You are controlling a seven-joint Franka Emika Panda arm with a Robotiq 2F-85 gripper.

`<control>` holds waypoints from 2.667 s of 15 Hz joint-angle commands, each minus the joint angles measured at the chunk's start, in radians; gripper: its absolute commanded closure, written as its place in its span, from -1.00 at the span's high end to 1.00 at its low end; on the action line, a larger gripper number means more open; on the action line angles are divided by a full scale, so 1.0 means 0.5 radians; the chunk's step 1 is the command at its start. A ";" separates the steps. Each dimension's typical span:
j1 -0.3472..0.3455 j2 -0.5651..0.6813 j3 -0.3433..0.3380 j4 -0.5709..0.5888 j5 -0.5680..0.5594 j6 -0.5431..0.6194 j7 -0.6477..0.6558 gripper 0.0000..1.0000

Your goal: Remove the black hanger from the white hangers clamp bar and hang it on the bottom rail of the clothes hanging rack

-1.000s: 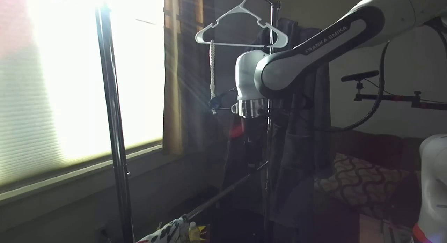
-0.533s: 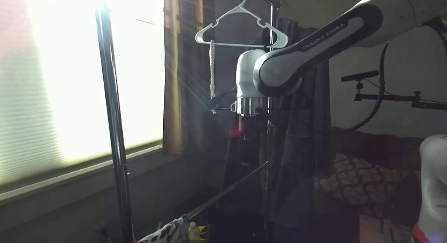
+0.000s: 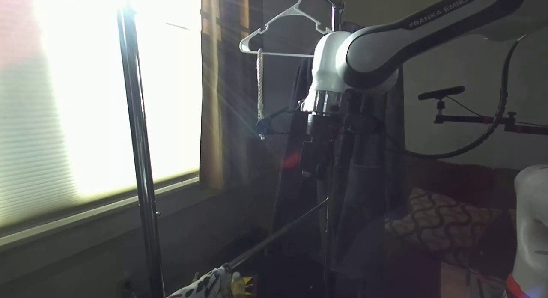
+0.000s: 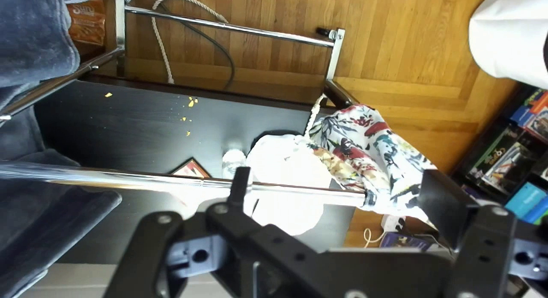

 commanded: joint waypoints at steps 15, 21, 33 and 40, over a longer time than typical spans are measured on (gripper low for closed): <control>-0.043 -0.197 -0.082 -0.019 -0.041 -0.451 -0.015 1.00; -0.163 -0.600 -0.225 -0.033 -0.136 -0.818 -0.139 1.00; -0.270 -0.973 -0.401 0.112 -0.124 -1.028 -0.244 1.00; -0.411 -0.945 -0.548 0.220 -0.596 -0.589 -0.452 1.00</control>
